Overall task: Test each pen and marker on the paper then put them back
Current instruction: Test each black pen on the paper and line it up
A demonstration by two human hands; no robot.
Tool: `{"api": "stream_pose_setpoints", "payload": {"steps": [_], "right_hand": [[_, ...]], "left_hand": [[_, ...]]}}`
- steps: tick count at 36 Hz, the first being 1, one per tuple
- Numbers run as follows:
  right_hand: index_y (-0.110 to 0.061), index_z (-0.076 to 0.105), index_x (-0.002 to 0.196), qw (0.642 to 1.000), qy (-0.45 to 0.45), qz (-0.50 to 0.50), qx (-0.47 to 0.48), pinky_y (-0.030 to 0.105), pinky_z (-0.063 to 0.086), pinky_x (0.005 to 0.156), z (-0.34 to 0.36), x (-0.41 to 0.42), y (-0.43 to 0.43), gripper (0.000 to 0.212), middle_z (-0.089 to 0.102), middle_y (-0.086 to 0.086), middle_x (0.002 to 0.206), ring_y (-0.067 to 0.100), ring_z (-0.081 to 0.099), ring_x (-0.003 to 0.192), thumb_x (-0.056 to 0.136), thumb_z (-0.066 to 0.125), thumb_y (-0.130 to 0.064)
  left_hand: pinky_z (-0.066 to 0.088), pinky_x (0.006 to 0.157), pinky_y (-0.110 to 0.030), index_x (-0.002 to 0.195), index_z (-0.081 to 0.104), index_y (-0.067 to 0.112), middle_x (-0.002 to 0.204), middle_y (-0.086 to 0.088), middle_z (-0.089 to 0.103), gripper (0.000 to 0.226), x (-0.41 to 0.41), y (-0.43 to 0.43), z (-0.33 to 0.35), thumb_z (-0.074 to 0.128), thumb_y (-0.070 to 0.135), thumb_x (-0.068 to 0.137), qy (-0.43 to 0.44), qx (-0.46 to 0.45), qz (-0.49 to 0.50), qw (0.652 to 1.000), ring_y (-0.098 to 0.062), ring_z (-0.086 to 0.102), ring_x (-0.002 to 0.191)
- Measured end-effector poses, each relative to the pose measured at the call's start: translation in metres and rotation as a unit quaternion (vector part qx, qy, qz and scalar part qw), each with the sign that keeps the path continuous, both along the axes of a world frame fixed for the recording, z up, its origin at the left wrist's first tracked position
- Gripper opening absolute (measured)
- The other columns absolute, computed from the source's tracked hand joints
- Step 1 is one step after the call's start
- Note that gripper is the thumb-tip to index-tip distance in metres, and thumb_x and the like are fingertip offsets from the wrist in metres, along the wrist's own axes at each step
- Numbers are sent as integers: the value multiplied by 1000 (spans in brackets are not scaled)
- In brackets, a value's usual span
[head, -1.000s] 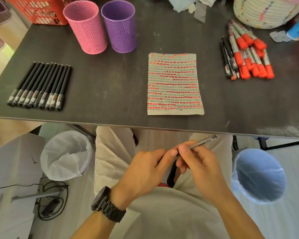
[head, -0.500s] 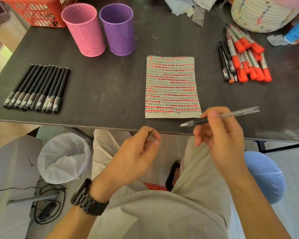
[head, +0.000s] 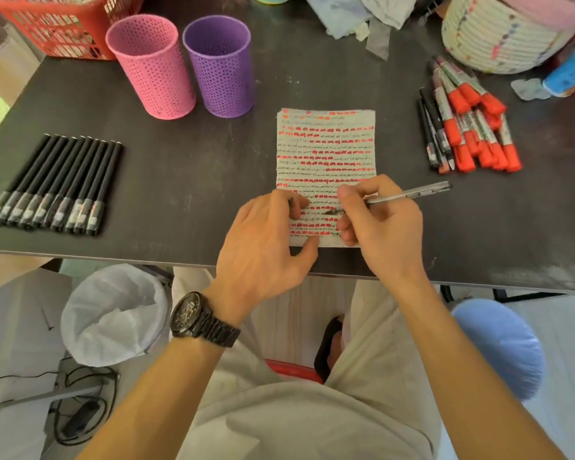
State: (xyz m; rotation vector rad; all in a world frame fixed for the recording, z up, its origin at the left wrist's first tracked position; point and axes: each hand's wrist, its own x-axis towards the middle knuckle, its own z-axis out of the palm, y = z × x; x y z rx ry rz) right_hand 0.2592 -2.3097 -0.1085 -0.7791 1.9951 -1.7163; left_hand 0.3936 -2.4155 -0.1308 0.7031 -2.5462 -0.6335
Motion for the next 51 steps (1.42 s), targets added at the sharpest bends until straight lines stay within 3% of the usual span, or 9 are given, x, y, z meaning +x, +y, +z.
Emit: {"api": "stream_pose_setpoints", "payload": {"steps": [5, 10, 16, 22, 35, 51], "right_hand": [[-22, 59, 74, 999, 44, -30, 7, 25, 50, 47, -4, 2, -1, 25, 65, 0, 57, 12, 63, 47, 93, 70, -34], [-15, 59, 67, 994, 83, -52, 42, 32, 51, 52, -10, 3, -2, 27, 65, -4, 57, 15, 63, 51, 89, 73, -21], [-6, 58, 69, 991, 105, -56, 69, 39, 54, 52, -12, 3, -2, 23, 67, 3, 63, 16, 68, 57, 88, 70, -12], [-9, 56, 67, 987, 122, -56, 84, 46, 53, 51, -15, 2, -3, 24, 63, 6, 61, 27, 65, 58, 86, 69, -16], [-15, 55, 66, 984, 140, -52, 92, 42, 52, 52, -15, 2, -4, 24, 64, 3, 60, 22, 66, 56, 83, 63, -30], [-6, 56, 68, 985, 144, -50, 82, 45, 53, 54, -12, 3, -4, 25, 63, 10, 60, 29, 64, 58, 84, 64, -23]], "left_hand": [[35, 95, -22, 112, 50, 17, 106, 11, 57, 44, -1, 0, -1, 62, 45, 81, 3, -2, 15, 1000, -8, 54, 93], [36, 95, -21, 111, 49, 20, 103, 21, 46, 45, -4, 0, -4, 66, 46, 77, 14, -6, 36, 999, 3, 42, 91], [35, 97, -21, 111, 48, 20, 107, 16, 55, 46, -4, 0, -4, 65, 45, 77, 15, 8, 31, 999, -1, 49, 94], [31, 98, -18, 111, 51, 19, 103, 21, 46, 46, -4, 1, -1, 66, 43, 75, 22, 20, 37, 999, 1, 47, 93], [35, 99, -22, 105, 40, 26, 108, 14, 59, 43, -5, 1, -2, 65, 44, 75, 23, 17, 31, 999, -4, 53, 94], [35, 99, -23, 101, 31, 32, 109, 14, 61, 43, -6, 1, -2, 62, 46, 75, 27, 10, 29, 999, -5, 53, 94]]}}
